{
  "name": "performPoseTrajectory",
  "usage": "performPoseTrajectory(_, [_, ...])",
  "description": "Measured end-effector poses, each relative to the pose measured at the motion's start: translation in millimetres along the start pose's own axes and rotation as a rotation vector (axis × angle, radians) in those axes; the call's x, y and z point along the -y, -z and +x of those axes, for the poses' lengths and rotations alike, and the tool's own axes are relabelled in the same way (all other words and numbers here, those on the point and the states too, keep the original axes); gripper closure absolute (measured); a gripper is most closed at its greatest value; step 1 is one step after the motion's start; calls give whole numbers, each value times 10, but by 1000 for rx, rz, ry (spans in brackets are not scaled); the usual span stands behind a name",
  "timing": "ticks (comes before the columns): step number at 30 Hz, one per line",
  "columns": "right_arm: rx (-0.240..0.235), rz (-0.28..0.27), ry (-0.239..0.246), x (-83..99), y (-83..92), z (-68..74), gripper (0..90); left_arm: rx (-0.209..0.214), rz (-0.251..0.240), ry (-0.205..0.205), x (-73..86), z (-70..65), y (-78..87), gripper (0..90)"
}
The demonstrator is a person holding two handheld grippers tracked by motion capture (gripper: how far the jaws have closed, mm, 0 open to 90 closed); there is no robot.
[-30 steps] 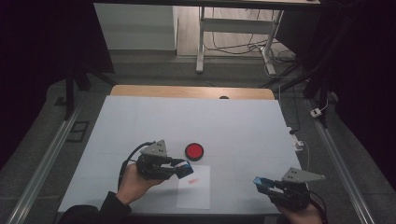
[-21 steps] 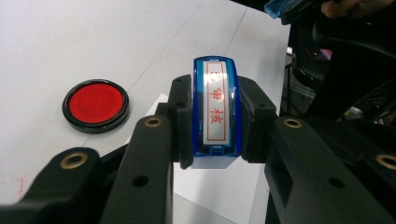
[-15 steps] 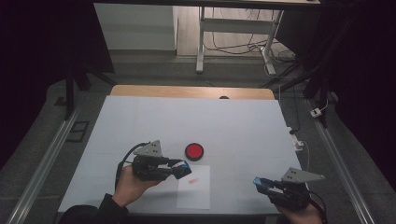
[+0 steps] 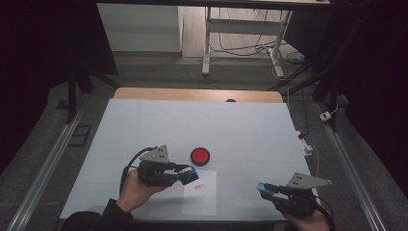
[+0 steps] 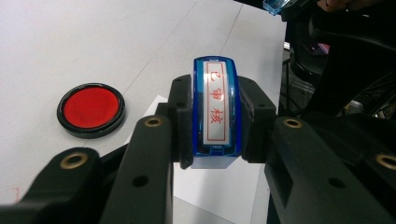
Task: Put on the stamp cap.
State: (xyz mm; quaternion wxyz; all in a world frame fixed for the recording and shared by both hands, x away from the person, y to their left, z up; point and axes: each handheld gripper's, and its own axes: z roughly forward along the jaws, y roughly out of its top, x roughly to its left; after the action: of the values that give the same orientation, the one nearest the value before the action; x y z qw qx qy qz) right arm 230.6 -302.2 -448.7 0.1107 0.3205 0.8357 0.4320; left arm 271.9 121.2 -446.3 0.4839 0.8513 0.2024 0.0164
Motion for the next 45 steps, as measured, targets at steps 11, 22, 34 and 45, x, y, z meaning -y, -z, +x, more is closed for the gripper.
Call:
performPoseTrajectory(11, [-86, -18, 7, -105, -78, 41, 681, 10, 6, -24, -22, 18, -16, 695])
performPoseTrajectory(22, [-149, -12, 50, -205, -212, 119, 681, 21, 7, -49, -54, 22, -21, 695])
performPoseTrajectory(34, [-204, 16, 123, -299, -400, 234, 682, 23, 2, -70, -75, 22, -10, 695])
performPoseTrajectory(45, [-247, -2, 102, -415, -580, 261, 681, 34, 1, -95, -101, 25, 1, 695])
